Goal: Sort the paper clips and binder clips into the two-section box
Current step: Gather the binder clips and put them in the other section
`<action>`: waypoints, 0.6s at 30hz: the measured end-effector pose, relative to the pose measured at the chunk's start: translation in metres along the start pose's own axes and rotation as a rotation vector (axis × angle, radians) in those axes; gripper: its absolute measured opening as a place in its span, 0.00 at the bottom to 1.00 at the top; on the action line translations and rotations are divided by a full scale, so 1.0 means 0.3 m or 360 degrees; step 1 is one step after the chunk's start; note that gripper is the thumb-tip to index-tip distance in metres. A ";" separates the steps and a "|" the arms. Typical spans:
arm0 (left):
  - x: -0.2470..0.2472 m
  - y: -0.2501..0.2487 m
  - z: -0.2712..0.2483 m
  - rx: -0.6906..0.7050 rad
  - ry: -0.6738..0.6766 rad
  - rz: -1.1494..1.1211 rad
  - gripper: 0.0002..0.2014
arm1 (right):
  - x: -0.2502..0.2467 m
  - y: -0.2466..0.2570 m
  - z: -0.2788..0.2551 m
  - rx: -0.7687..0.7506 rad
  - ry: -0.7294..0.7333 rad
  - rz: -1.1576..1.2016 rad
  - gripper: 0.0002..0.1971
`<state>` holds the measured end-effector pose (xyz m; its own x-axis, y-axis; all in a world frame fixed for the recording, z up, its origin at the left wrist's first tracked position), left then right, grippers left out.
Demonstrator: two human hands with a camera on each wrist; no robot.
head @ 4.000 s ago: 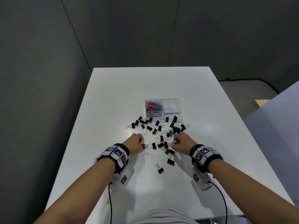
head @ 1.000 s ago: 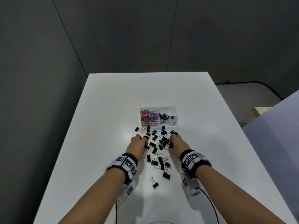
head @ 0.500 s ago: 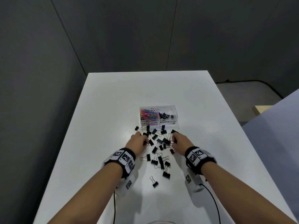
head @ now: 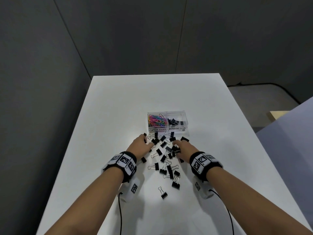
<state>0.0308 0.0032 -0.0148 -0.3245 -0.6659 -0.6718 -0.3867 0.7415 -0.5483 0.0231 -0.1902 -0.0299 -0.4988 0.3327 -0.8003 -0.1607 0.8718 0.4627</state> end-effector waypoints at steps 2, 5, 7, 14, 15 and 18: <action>-0.002 -0.006 0.001 0.0078 -0.0060 0.0175 0.11 | 0.008 -0.001 0.003 -0.0014 -0.0019 -0.0043 0.26; -0.016 -0.002 0.005 0.0088 -0.0079 0.0169 0.07 | 0.007 -0.003 0.003 -0.0029 -0.0027 -0.0080 0.23; -0.025 0.009 0.003 0.0073 0.0026 0.0177 0.06 | -0.002 -0.004 0.000 -0.0034 -0.0008 -0.0121 0.19; -0.038 0.079 -0.026 -0.0062 0.0189 0.0643 0.20 | -0.005 -0.001 -0.018 -0.0074 -0.0032 -0.0208 0.12; -0.029 0.090 -0.031 -0.0076 0.0205 0.0675 0.23 | -0.006 0.000 -0.023 -0.0082 -0.0058 -0.0192 0.12; 0.011 0.104 -0.040 -0.0014 0.0197 0.0711 0.23 | -0.024 0.008 -0.037 -0.0101 -0.0121 -0.0130 0.14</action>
<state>0.0073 0.0232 -0.0282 -0.5612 -0.2864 -0.7765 -0.1927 0.9577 -0.2139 0.0170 -0.1945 -0.0187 -0.4164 0.2901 -0.8616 -0.2529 0.8734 0.4163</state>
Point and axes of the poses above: each hand's wrist, its own z-axis towards the middle knuckle, its own x-axis out of the palm, y = z × x, the point moved 3 cm from there along z, towards the middle knuckle, and after that the axes turned 12 degrees about -x, right-handed, at the moved point
